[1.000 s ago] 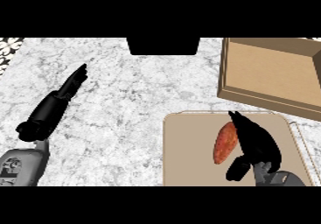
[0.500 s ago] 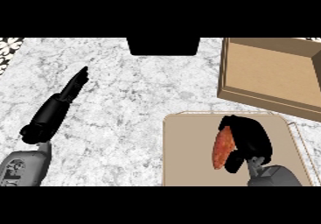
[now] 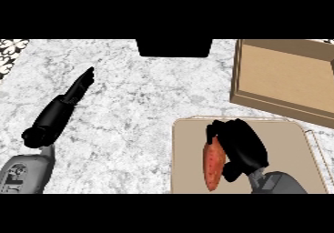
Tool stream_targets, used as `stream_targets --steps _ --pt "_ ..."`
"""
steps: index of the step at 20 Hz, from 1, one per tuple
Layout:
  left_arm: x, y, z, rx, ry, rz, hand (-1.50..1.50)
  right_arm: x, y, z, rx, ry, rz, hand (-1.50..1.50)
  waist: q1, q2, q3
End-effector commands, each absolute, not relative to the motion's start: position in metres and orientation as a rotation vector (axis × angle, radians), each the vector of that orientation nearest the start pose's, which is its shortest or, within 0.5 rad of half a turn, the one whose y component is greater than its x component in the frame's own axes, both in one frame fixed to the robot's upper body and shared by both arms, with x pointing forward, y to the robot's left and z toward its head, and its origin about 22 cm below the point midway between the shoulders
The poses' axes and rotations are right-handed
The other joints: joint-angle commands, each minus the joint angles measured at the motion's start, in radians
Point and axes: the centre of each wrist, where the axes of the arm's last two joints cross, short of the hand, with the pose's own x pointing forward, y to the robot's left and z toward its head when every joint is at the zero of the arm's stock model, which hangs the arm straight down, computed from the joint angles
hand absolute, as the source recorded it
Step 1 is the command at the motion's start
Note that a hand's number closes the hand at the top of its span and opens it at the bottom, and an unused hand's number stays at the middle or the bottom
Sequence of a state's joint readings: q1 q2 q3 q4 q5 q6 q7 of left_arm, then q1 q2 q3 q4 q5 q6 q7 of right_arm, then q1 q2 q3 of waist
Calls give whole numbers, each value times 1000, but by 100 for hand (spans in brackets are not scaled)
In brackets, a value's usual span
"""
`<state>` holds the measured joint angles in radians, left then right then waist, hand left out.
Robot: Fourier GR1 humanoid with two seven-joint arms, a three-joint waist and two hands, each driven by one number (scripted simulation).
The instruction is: Pick the sweet potato from the tray and place it in the cardboard box
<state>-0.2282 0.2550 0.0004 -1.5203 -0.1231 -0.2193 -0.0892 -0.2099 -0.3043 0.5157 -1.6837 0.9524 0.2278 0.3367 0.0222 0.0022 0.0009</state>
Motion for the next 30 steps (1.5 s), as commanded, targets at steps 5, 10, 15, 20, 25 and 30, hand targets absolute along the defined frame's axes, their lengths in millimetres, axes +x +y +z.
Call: stream_targets --steps 5,10,15,20,25,30 --pt "297 266 68 87 -1750 -542 0 242 -157 106 -339 -1916 1826 150 -7 -2 1" --pt "291 262 62 87 -1742 -537 0 239 -196 144 -401 -2090 1750 150 -27 -4 0" --pt "288 269 53 94 -1738 -510 0 257 -235 187 -507 -2104 1338 150 -33 -4 -1" --pt "291 276 59 110 -1762 -524 0 288 -270 210 -626 -2029 1044 150 -21 0 -2" --pt "289 293 62 105 -1759 -549 0 333 -286 233 -676 -1945 934 150 -6 3 -2" --pt "292 259 61 93 -1764 -547 0 375 -310 219 -792 -1872 961 150 -1 5 -1"
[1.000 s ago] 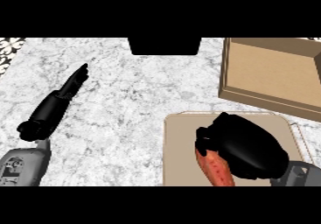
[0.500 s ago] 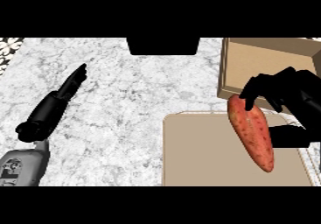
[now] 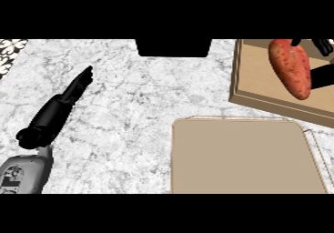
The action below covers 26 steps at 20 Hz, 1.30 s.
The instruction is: Pick the sweet potato from the tray and place it in the cardboard box
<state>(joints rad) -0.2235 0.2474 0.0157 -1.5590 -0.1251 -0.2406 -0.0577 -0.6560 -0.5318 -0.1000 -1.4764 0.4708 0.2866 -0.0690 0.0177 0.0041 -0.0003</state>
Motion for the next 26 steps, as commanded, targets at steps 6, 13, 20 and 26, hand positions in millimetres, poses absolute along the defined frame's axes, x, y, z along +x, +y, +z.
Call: stream_targets --steps 6,13,20,26 --pt "297 255 71 76 -1765 -557 0 398 -351 223 -842 -1596 1183 150 22 9 0" --pt "296 244 69 43 -1772 -574 0 411 -397 201 -717 -1405 1310 150 41 18 2" --pt "300 248 67 27 -1774 -581 0 423 -402 200 -599 -1217 1447 -150 57 23 2" --pt "302 254 69 66 -1787 -573 0 415 -425 196 -394 -1505 1392 -150 40 17 3"
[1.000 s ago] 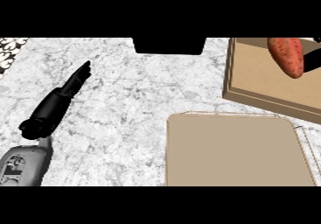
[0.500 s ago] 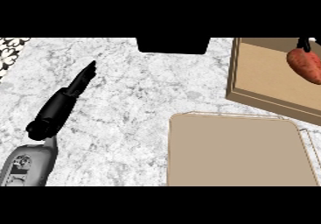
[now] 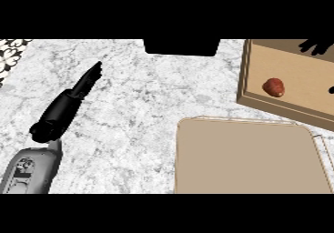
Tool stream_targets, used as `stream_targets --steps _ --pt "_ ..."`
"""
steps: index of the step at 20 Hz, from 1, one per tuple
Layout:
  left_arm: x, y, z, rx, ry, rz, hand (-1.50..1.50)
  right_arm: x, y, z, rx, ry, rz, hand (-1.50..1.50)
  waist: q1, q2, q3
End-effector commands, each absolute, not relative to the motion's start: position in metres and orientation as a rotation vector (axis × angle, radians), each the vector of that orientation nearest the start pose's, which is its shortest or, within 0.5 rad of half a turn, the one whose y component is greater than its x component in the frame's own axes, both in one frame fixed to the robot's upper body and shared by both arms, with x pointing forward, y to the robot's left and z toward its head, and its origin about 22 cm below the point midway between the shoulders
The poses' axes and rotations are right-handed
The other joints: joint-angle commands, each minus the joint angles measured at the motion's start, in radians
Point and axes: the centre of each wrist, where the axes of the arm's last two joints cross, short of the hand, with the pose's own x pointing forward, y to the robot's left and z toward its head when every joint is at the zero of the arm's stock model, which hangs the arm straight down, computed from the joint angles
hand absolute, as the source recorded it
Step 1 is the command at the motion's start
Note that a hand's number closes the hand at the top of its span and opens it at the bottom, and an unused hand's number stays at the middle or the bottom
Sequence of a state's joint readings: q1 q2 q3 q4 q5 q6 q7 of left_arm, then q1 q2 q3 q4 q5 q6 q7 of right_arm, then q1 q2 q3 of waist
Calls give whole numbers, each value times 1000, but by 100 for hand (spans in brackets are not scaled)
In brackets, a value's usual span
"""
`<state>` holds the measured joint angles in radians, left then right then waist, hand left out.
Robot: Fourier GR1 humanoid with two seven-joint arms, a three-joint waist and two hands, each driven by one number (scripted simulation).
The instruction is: Pick the sweet potato from the tray and place it in the cardboard box
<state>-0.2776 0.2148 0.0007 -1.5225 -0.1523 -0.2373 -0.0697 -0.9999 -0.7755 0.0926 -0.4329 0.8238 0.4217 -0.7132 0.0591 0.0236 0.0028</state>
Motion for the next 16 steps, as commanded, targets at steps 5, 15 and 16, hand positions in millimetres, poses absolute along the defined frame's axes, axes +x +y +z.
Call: stream_targets --steps 5,15,16 --pt "300 260 65 65 -1770 -556 0 425 -414 179 -52 -1826 841 -150 -10 -9 3" --pt "308 243 77 26 -1795 -587 0 407 -454 193 29 -1763 284 -150 17 14 3" --pt "306 241 75 19 -1809 -572 0 400 -466 196 16 -1765 274 -150 22 17 4"
